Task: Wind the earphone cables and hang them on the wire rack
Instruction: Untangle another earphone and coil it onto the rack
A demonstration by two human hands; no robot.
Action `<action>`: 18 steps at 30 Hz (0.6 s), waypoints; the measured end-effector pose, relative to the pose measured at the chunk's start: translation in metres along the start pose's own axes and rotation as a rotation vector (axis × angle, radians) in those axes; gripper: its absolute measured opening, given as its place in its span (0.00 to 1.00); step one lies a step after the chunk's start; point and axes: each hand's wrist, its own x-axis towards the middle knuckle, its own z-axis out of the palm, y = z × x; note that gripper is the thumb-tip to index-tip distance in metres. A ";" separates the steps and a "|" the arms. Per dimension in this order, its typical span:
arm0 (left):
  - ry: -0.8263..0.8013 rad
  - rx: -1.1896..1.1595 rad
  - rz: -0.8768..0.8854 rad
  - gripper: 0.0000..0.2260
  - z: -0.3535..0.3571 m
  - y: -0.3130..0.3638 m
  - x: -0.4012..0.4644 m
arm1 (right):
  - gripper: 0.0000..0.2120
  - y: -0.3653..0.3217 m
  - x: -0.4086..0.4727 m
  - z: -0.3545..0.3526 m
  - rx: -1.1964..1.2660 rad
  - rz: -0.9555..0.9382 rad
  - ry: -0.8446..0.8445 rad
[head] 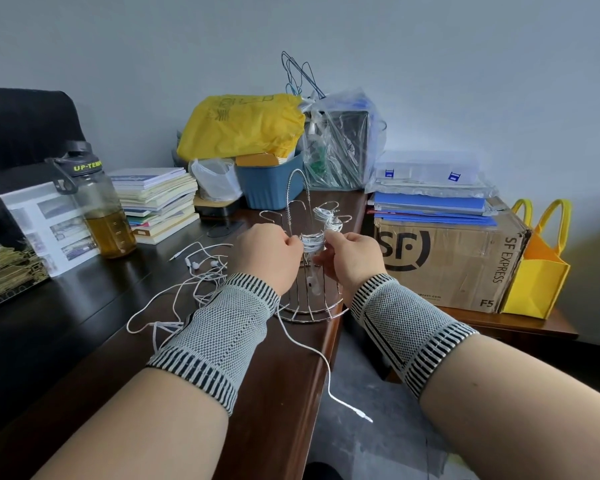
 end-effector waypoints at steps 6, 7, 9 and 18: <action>-0.039 0.046 0.011 0.18 0.000 0.002 -0.006 | 0.13 0.000 0.001 0.002 -0.020 -0.014 0.001; -0.045 0.054 0.022 0.18 0.001 0.001 -0.006 | 0.12 0.000 0.000 0.002 -0.016 -0.019 0.005; -0.060 0.064 0.043 0.18 0.002 -0.001 -0.008 | 0.10 0.001 -0.001 0.000 -0.013 -0.032 0.004; -0.077 0.004 0.104 0.10 0.001 -0.006 -0.018 | 0.03 0.010 -0.008 -0.008 0.010 -0.149 -0.046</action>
